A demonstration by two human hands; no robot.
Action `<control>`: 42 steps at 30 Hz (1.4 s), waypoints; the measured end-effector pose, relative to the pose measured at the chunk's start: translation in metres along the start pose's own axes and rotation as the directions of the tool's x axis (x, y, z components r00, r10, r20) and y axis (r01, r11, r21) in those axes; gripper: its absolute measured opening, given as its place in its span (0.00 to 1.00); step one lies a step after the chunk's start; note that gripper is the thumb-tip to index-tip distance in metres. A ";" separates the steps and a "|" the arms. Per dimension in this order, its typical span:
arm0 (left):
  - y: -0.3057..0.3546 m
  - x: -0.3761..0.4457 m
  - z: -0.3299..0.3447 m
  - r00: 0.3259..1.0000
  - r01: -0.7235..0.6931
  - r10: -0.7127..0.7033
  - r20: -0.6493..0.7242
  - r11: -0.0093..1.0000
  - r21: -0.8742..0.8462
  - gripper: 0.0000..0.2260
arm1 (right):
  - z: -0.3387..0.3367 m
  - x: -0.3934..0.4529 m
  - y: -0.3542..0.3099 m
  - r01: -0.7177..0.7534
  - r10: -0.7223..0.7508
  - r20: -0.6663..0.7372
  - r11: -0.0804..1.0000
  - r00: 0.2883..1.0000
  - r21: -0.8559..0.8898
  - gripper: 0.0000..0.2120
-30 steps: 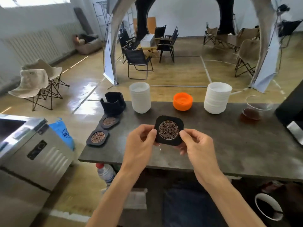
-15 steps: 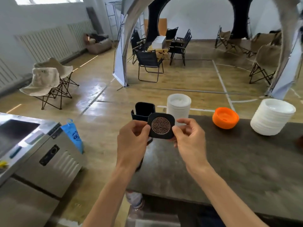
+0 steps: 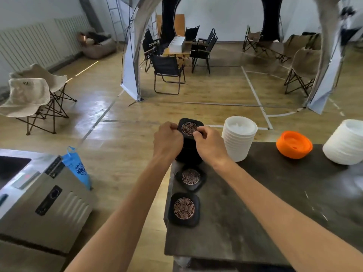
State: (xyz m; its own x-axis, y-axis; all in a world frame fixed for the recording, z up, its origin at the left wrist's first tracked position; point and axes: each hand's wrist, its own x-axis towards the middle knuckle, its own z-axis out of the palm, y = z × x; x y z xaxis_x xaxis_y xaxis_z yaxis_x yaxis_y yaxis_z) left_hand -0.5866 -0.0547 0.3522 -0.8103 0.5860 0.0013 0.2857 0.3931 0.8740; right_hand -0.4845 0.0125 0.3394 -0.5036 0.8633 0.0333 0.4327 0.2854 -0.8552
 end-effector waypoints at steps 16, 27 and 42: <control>-0.016 0.027 0.013 0.993 -0.010 -0.012 0.119 0.983 0.183 0.12 | 0.013 0.018 0.016 -0.247 0.244 0.039 0.951 0.969 0.185 0.20; -0.041 0.040 0.015 0.903 0.298 -0.271 0.334 0.954 -0.030 0.18 | 0.019 0.024 0.031 -0.475 0.431 0.200 0.785 0.880 0.399 0.24; -0.051 0.027 0.018 0.904 0.313 -0.272 0.329 0.946 -0.080 0.18 | 0.018 0.010 0.037 -0.462 0.412 0.215 0.724 0.885 0.512 0.22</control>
State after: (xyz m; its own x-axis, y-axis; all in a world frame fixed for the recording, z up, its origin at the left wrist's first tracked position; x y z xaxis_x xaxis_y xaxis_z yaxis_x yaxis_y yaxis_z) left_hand -0.6140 -0.0463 0.2989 -0.6418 0.6566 -0.3963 -0.0244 0.4990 0.8663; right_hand -0.4870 0.0244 0.2993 -0.4285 0.7923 -0.4343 0.1632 -0.4049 -0.8997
